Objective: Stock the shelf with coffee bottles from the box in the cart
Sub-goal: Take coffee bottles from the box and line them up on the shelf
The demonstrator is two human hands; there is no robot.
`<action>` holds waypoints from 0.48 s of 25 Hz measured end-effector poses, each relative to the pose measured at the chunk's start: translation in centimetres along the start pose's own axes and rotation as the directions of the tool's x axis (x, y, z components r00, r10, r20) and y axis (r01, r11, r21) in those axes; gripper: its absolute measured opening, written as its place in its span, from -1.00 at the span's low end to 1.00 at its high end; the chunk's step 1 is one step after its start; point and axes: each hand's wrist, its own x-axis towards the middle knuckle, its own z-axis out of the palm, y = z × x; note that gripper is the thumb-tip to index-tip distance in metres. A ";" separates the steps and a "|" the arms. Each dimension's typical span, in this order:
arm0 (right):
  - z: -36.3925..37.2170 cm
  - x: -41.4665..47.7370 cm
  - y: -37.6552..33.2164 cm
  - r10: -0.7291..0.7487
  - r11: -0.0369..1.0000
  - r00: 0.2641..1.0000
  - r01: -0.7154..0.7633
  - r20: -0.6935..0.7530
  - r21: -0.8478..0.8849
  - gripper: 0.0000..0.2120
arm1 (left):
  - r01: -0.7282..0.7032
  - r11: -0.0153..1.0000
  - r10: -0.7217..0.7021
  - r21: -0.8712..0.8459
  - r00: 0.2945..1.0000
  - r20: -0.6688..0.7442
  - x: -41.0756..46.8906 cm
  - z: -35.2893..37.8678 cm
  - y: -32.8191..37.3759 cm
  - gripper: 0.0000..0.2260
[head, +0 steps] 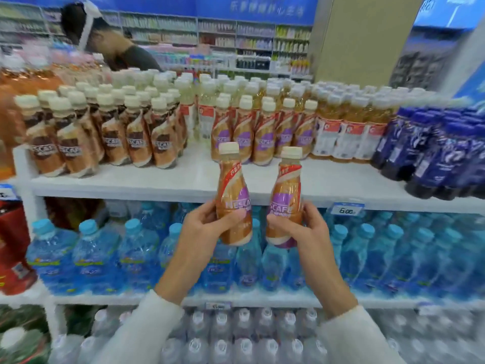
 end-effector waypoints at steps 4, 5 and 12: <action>0.0 5.6 -3.7 -0.125 0.991 0.990 0.122 -0.062 -0.045 -0.63 | -0.146 0.976 0.136 0.159 0.988 0.069 6.9 1.7 3.3 -0.74; 0.2 6.9 -4.3 -0.142 0.988 0.988 0.138 -0.064 -0.063 -0.63 | -0.176 0.958 0.163 0.227 0.984 0.076 8.6 1.9 3.7 -0.71; 0.4 12.7 -2.5 -0.136 0.977 0.985 0.115 -0.108 -0.182 -0.59 | -0.189 0.869 0.196 0.458 0.980 0.032 13.2 3.1 1.3 -0.60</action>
